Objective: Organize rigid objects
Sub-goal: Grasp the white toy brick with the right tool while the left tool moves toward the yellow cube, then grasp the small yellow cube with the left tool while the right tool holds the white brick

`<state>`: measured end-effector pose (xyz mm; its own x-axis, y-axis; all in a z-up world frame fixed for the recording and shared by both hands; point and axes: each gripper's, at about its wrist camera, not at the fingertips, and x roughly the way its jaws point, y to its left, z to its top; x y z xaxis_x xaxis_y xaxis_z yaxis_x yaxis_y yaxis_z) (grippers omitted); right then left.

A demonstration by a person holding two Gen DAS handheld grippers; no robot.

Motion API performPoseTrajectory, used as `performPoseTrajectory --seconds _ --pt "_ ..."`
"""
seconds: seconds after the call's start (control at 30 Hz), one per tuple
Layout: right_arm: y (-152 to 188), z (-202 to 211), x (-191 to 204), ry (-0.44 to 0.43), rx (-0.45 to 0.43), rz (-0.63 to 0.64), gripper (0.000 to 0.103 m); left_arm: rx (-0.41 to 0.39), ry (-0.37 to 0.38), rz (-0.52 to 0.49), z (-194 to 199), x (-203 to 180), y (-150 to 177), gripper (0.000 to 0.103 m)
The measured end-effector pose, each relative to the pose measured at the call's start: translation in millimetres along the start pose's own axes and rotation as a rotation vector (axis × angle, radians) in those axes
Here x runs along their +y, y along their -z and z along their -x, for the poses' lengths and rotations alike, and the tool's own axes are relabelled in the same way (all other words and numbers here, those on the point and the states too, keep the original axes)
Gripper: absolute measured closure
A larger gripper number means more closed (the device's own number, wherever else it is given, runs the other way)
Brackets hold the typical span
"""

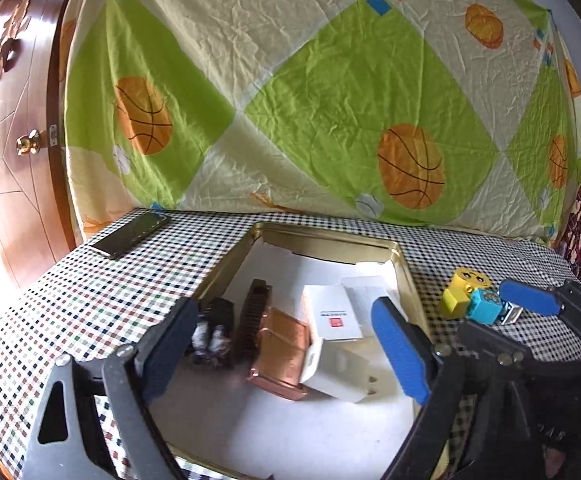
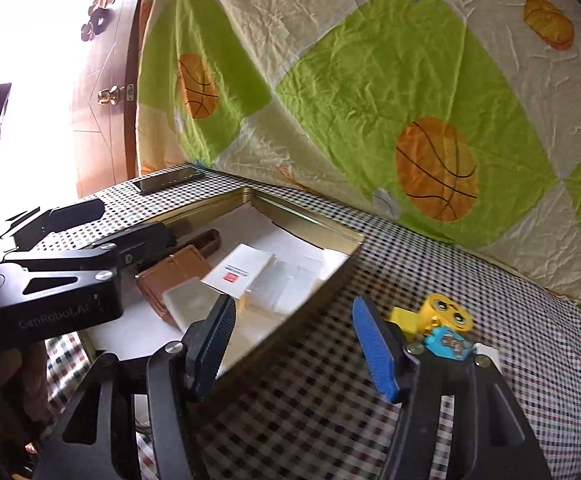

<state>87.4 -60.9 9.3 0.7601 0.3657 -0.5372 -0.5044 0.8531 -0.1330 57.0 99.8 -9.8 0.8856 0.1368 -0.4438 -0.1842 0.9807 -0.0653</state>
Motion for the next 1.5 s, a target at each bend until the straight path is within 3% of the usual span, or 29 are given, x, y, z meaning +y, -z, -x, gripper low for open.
performPoseTrajectory --seconds 0.27,0.43,0.7,0.93,1.03,1.1,1.17,1.23,1.37,1.5 --pt "18.5 9.0 -106.6 0.180 0.040 -0.203 0.039 0.032 0.108 -0.117 -3.6 -76.5 0.4 0.006" --pt "29.9 -10.0 -148.1 0.220 0.107 -0.305 0.039 0.054 0.128 -0.186 -16.3 -121.8 -0.8 0.006" --pt "35.3 -45.4 -165.9 0.182 0.214 -0.344 0.039 0.180 0.123 -0.211 -74.9 -159.5 -9.8 0.010" --pt "43.9 -72.8 -167.7 0.183 0.329 -0.320 0.039 0.217 0.119 -0.219 -90.5 -169.3 -5.6 0.010" --pt "44.4 -72.8 -170.8 0.170 0.319 -0.327 0.049 0.230 0.133 -0.218 -95.6 -172.4 -5.5 0.010" --pt "45.4 -76.2 -171.3 0.167 0.339 -0.323 0.069 0.241 0.149 -0.221 -100.1 -174.9 -5.4 0.011" --pt "46.2 -73.2 -174.4 0.187 0.330 -0.330 0.069 0.250 0.157 -0.241 -104.7 -179.0 -6.0 0.018" --pt "48.3 -69.9 -180.8 0.216 0.322 -0.343 0.069 0.275 0.184 -0.230 -110.6 -180.4 -7.0 0.037" --pt "58.4 -65.3 -198.5 0.193 0.314 -0.423 0.069 0.331 0.203 -0.235 -124.9 -188.7 -2.2 0.045" --pt "62.9 -64.3 -203.1 0.179 0.315 -0.444 0.069 0.334 0.199 -0.208 -129.5 -190.3 -4.5 0.045"
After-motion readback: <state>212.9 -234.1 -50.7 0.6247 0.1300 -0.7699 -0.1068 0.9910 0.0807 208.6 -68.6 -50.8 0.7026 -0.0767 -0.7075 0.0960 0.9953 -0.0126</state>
